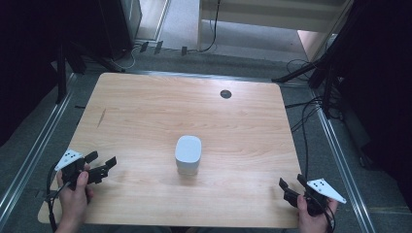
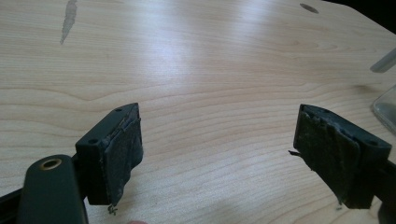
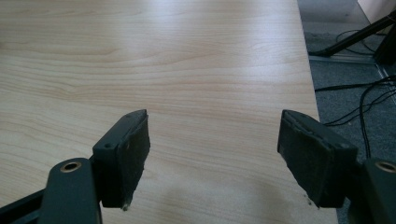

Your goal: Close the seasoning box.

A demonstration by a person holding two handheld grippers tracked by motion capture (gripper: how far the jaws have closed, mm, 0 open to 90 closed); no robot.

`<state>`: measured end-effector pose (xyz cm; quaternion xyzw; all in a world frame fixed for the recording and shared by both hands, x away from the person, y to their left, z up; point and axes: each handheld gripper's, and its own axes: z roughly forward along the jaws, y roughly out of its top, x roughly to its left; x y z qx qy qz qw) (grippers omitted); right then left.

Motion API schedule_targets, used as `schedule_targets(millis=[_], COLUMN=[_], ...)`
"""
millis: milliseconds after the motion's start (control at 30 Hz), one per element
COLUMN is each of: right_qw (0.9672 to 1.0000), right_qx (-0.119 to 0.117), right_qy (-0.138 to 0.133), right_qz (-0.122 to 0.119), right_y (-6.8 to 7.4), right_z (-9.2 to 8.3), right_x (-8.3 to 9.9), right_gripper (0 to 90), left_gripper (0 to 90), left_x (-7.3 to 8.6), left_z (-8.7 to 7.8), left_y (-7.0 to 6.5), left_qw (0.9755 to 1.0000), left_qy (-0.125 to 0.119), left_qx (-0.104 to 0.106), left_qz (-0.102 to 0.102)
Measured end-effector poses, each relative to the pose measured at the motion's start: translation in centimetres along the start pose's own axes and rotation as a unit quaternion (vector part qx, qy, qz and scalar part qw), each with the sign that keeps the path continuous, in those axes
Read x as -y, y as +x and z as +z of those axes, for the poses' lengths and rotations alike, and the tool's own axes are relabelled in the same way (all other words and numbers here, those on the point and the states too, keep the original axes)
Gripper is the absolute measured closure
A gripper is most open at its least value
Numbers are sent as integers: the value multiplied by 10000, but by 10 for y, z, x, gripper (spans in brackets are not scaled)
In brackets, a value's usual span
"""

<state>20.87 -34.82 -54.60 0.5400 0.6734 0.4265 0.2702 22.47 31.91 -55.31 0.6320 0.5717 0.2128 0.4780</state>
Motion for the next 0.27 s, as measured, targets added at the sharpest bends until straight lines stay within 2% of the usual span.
schedule_targets(millis=[67, 167, 267], right_qw=[10000, 9998, 9997], right_qx=[-9, -53, 2], right_qy=[-8, -80, -71], right_qz=[10, 172, 248], right_y=[0, -5, -5], right_z=[0, -1, -1], right_x=[0, 0, 0], right_gripper=[257, 257, 270], left_gripper=[154, 154, 154], left_x=[0, 0, 0], left_z=[0, 0, 0], left_y=[0, 0, 0], left_qw=[10000, 10000, 10000], left_qy=[-7, 0, 1], left_qx=[5, 3, 3], left_qz=[-3, -10, -12])
